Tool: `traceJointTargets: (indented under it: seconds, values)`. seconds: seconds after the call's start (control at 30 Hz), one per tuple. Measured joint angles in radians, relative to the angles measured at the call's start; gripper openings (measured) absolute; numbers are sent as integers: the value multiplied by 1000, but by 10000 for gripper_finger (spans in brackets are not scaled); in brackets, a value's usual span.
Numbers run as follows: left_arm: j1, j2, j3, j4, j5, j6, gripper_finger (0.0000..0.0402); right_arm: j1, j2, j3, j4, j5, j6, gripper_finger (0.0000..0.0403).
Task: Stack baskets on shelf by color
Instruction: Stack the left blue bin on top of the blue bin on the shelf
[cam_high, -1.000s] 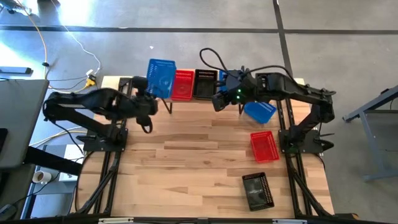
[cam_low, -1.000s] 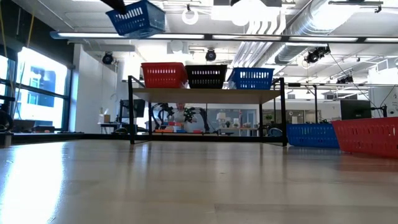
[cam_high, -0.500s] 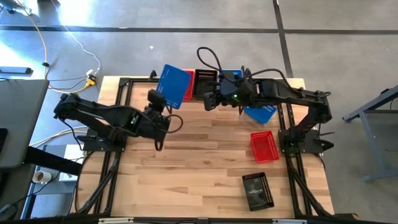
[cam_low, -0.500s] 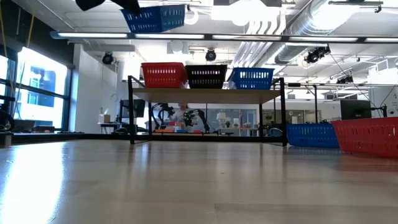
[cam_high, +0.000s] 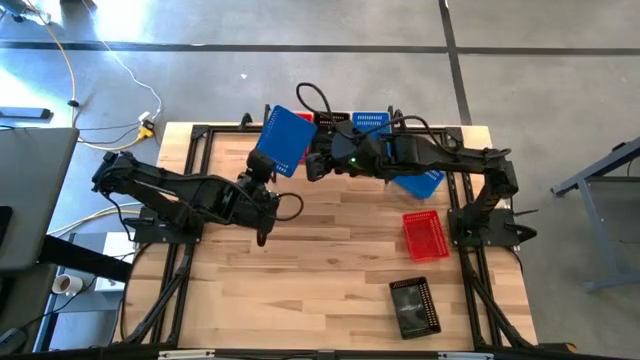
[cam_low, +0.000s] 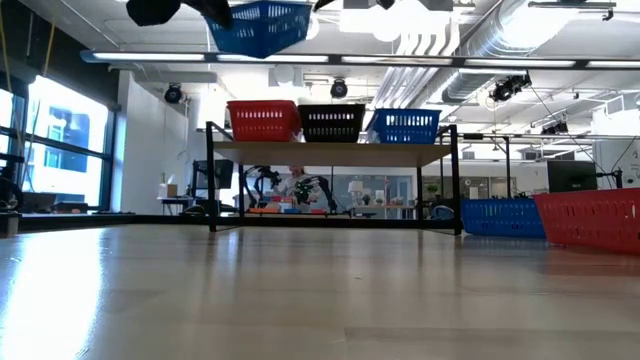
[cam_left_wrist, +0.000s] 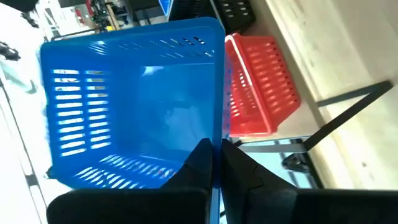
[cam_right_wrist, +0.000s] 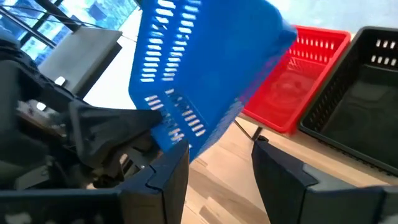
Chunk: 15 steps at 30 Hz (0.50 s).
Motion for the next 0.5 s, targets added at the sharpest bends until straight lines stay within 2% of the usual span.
traceJointTargets:
  seconds: [0.5]
  values:
    - [-9, 0, 0, 25, -16, 62, 0, -27, 21, 0, 61, 11, 3, 161]
